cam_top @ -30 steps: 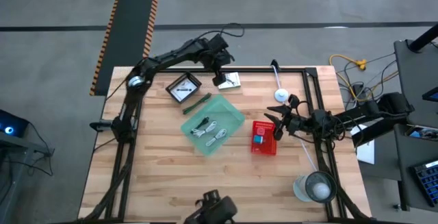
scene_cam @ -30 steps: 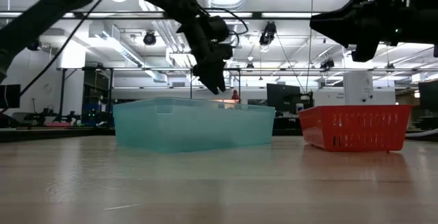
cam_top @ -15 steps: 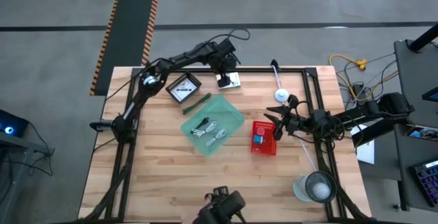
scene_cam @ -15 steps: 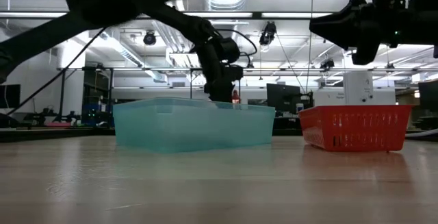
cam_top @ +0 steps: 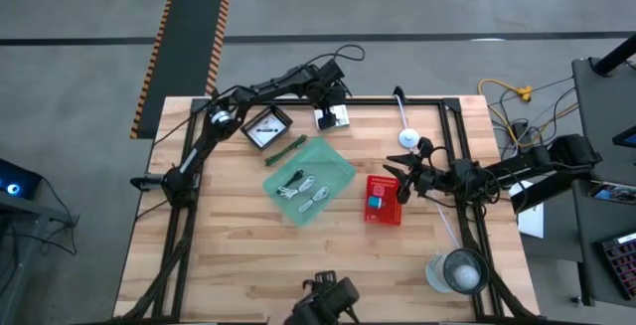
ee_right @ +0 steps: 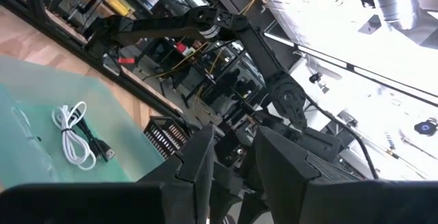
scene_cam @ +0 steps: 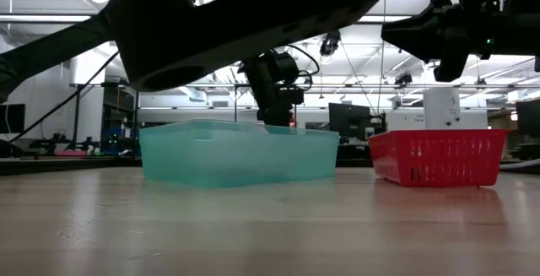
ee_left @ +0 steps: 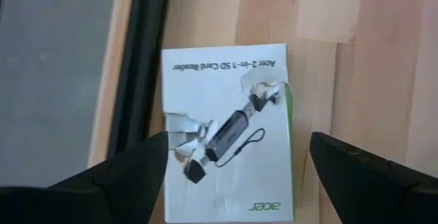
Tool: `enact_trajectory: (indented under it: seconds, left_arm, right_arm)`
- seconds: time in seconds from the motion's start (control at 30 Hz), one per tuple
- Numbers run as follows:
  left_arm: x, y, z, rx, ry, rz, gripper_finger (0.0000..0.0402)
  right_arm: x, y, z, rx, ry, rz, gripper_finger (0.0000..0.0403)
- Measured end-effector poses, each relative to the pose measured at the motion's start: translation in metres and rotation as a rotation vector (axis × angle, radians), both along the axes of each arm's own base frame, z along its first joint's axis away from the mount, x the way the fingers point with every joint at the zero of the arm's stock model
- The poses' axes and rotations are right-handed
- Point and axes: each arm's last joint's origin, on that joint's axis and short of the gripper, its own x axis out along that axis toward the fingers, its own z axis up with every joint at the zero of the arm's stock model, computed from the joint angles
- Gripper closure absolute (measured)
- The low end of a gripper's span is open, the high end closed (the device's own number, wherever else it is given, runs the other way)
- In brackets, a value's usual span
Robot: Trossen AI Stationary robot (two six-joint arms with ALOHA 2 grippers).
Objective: Pick and place items into bin
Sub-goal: Put the green charger cable into the green bin
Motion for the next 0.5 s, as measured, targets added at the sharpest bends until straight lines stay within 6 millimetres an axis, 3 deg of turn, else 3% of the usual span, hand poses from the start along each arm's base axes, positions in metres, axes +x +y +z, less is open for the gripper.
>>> enact_trajectory:
  seconds: [0.3,0.5]
  left_arm:
    - [0.001,-0.009,-0.02,-0.037,0.036,-0.014,0.0066]
    - [0.005,-0.006,-0.017,-0.011,-0.004,-0.01,0.0066]
  right_arm:
    - [0.0,0.0,0.0,-0.001,0.001,0.0,0.0313]
    - [0.0,0.0,0.0,-0.002,0.001,0.0,0.0315]
